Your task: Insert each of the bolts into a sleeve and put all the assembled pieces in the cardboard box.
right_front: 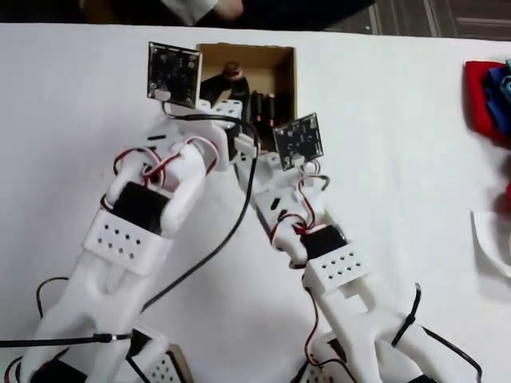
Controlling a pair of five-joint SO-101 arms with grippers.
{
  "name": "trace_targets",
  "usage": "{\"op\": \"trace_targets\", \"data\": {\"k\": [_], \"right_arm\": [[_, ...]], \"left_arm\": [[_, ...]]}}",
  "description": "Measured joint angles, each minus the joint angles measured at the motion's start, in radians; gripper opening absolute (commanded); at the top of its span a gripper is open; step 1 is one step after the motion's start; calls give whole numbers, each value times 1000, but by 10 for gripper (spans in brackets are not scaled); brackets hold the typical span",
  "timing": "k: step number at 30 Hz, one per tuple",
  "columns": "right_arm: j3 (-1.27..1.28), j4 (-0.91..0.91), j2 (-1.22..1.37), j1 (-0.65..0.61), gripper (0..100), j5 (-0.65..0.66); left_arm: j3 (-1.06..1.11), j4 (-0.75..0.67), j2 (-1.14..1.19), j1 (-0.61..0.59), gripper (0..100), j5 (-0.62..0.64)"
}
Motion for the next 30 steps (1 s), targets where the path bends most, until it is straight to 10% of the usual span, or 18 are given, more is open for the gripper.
{"op": "trace_targets", "data": {"k": [30], "right_arm": [[2, 2, 0, -2, 20, 0]], "left_arm": [[0, -25, 89, 0, 26, 68]]}}
